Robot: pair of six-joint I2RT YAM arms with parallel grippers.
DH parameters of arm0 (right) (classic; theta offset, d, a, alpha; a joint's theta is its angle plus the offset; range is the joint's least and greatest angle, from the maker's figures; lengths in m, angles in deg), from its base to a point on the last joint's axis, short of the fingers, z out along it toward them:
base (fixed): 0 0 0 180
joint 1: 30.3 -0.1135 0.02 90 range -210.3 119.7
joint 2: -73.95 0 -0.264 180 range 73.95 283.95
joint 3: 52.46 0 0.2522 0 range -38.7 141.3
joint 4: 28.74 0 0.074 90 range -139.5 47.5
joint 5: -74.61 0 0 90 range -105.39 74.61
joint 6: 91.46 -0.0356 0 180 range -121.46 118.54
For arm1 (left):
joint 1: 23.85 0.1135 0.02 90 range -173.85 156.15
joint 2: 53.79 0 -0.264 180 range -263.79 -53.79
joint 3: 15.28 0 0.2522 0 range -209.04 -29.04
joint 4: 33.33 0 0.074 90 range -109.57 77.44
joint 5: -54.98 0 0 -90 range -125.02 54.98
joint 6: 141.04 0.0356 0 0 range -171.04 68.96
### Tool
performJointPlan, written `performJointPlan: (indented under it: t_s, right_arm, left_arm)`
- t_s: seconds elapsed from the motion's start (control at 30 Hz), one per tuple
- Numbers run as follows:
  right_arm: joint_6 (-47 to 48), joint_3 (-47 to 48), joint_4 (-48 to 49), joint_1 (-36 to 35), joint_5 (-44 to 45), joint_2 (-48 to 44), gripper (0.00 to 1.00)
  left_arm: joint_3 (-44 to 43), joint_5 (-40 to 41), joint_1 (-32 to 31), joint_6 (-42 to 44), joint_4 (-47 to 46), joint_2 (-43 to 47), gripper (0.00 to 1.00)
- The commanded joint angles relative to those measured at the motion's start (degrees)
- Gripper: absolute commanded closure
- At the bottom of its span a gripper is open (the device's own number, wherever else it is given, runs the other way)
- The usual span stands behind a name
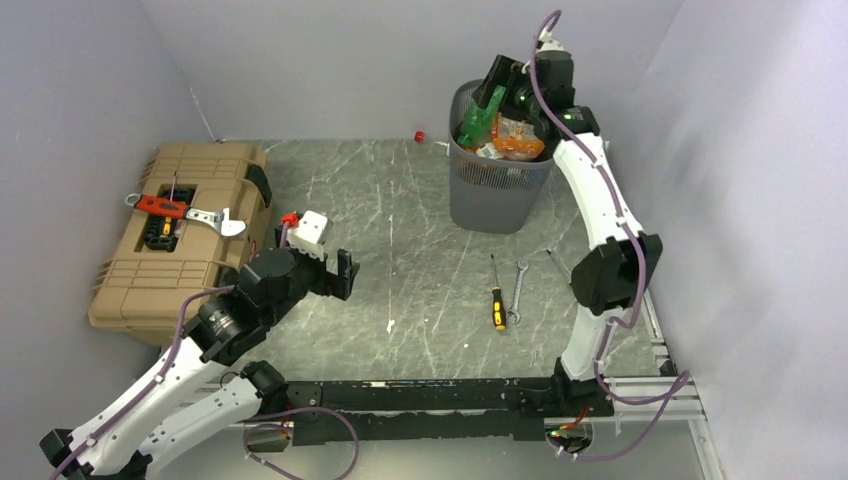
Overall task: Put the plastic bottles in the bin
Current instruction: Place the plastic bottle in the trash bin.
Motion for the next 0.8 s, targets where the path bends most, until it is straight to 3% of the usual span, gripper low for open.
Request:
performJointPlan:
  t_s: [0.0,0.23,0.43,0.6,0.77]
  right_arm:
    - [2.8,2.3,-2.3,0.0,7.6,-13.5,0.00]
    - [4.8,-9.8,-4.0,1.9,23.8,-24.8,0.02]
    - [2.6,-16.0,-5.7,7.6,19.2,-25.7,0.10]
    - [2.5,-15.1,-6.6,8.4,18.2,-22.8,0.20]
    - [2.2,-13.9,-7.0,9.4,17.8,-19.4,0.27]
  left_arm:
    - [-1.9,2.5,-0.1,-4.1,-3.4,-2.0,0.01]
    - [-11.8,6.2,-0.1,-7.0,-2.1,-10.5,0.01]
    - [-8.3,7.4,-0.1,-1.4,-1.8,-10.7,0.01]
    - [-1.3,9.7,0.0,-0.2,-7.5,-7.2,0.01]
    - [-2.4,9.2,0.0,-1.4,-5.5,-7.8,0.00]
